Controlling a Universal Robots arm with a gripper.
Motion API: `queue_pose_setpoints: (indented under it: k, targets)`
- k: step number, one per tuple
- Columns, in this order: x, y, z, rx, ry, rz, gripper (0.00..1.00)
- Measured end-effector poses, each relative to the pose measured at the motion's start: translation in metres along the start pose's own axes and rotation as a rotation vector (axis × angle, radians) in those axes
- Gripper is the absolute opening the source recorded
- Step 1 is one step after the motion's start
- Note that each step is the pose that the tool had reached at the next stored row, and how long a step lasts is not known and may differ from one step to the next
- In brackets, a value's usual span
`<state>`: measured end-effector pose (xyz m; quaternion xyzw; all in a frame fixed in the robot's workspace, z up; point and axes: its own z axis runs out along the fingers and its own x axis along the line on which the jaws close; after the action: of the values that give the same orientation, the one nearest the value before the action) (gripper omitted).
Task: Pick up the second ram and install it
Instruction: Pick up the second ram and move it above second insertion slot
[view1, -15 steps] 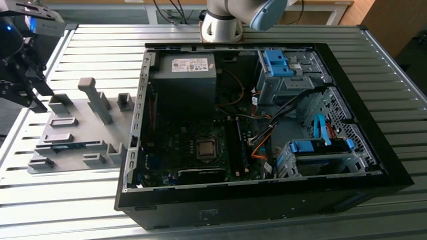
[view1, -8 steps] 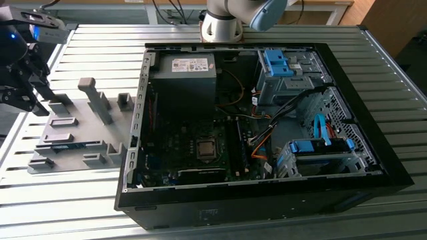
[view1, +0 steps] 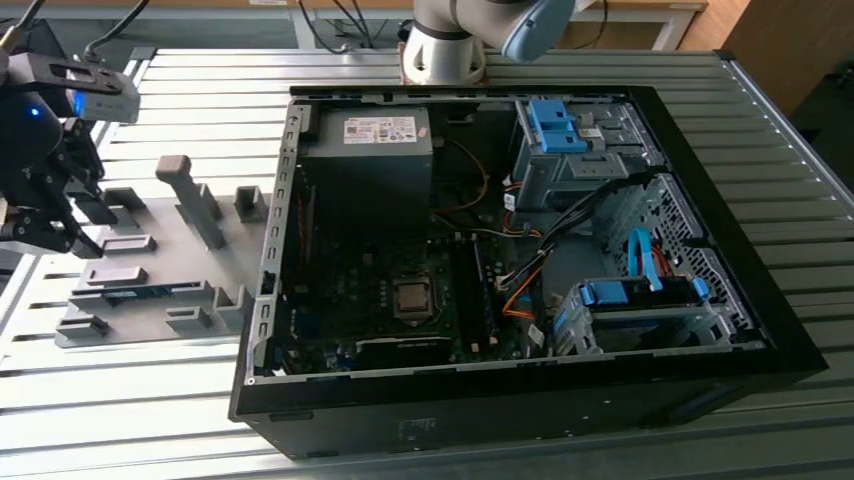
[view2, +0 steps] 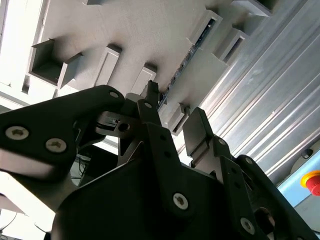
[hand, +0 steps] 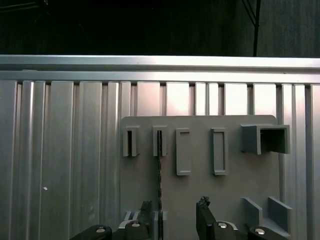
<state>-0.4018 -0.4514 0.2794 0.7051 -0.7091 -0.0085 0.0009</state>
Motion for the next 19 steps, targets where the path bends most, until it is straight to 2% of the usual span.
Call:
queue_pose_setpoints:
  k: [6,19]
  targets:
    - [0.0001,0.0000,0.0008,0.0000,-0.0001,0.000,0.47]
    - [0.0083,0.0001,0.0241,0.0000,0.0000,0.000,0.47]
